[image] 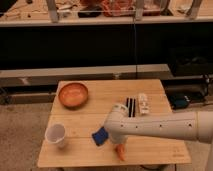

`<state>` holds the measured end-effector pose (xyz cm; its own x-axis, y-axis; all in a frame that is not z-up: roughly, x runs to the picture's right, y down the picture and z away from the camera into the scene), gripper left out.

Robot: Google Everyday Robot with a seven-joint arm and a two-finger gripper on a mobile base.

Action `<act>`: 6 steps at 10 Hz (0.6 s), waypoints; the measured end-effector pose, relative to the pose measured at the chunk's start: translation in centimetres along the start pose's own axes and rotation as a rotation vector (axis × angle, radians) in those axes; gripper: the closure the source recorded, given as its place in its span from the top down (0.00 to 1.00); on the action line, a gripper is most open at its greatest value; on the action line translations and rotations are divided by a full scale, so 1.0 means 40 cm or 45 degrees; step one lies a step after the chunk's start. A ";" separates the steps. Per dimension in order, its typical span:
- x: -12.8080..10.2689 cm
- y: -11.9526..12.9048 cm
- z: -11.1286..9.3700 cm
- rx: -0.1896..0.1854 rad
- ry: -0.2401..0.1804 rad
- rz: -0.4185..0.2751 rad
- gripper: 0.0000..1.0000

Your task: Drag the pepper across the table

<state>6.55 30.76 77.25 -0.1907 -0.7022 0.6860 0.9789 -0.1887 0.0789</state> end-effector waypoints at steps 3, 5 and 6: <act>0.003 -0.031 -0.003 -0.001 -0.008 -0.032 0.18; 0.009 -0.054 -0.001 0.002 -0.014 -0.058 0.18; 0.013 -0.063 0.000 0.002 -0.017 -0.065 0.18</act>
<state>3.99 30.87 77.41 -0.2390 -0.6824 0.6908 0.9681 -0.2226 0.1150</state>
